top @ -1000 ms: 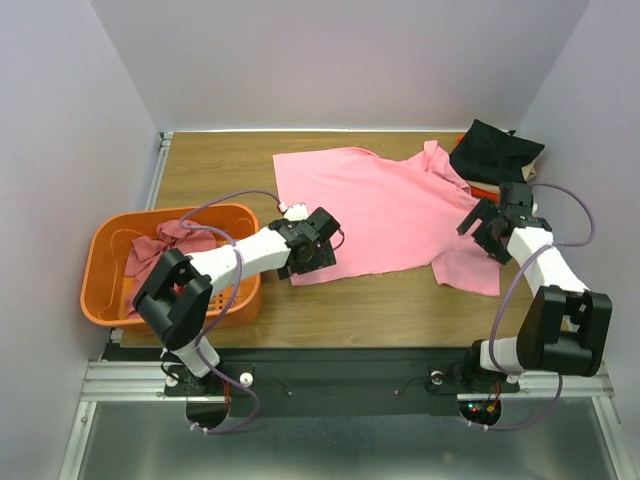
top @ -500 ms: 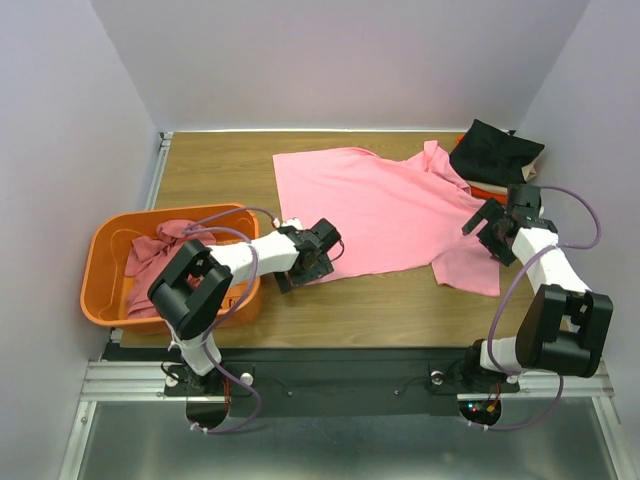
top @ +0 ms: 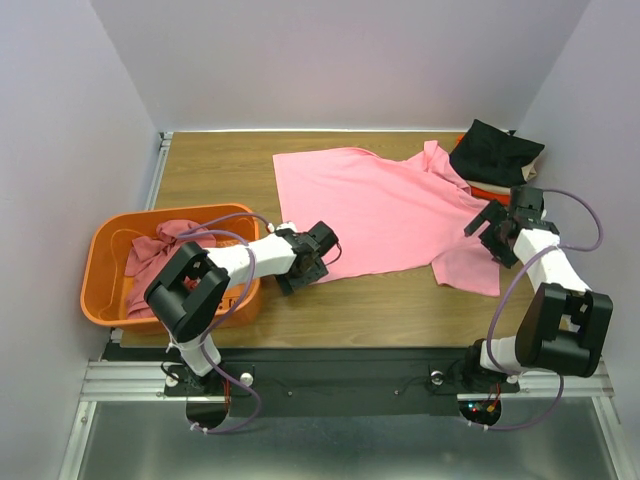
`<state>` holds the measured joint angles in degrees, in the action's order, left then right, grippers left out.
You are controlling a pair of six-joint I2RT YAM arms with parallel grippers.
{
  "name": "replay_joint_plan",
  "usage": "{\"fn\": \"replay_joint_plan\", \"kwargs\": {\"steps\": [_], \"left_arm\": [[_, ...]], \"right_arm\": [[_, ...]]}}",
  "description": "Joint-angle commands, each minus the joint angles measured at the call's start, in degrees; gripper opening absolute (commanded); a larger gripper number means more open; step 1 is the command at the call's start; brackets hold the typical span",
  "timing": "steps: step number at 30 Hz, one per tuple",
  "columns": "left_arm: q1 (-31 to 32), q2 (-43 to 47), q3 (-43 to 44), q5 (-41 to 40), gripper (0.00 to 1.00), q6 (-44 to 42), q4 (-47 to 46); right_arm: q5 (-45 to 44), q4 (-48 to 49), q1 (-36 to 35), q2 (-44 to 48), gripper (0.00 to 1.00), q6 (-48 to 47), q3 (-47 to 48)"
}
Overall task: Fold and stack the t-shirts
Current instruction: Fold the tshirt
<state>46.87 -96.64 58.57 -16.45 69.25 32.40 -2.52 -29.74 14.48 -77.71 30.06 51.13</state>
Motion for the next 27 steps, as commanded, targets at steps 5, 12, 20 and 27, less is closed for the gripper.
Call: {"fn": "replay_joint_plan", "kwargs": {"steps": [5, 12, 20, 27], "left_arm": [[0.41, -2.32, 0.14, -1.22, 0.63, -0.61, -0.94], [0.33, -3.82, 2.08, -1.92, 0.43, -3.16, -2.26], [-0.11, -4.52, 3.13, -1.66, 0.06, -6.50, -4.54], [-0.90, -2.42, 3.83, -1.48, 0.00, -8.78, -5.07]], "right_arm": [[0.41, 1.79, 1.60, 0.46, 1.00, 0.96, -1.12], [1.99, 1.88, 4.85, 1.25, 1.00, 2.54, -3.84], [4.29, 2.23, 8.99, 3.35, 1.00, 4.30, -8.59], [2.88, 1.79, 9.60, 5.37, 1.00, 4.74, -10.70]]}}
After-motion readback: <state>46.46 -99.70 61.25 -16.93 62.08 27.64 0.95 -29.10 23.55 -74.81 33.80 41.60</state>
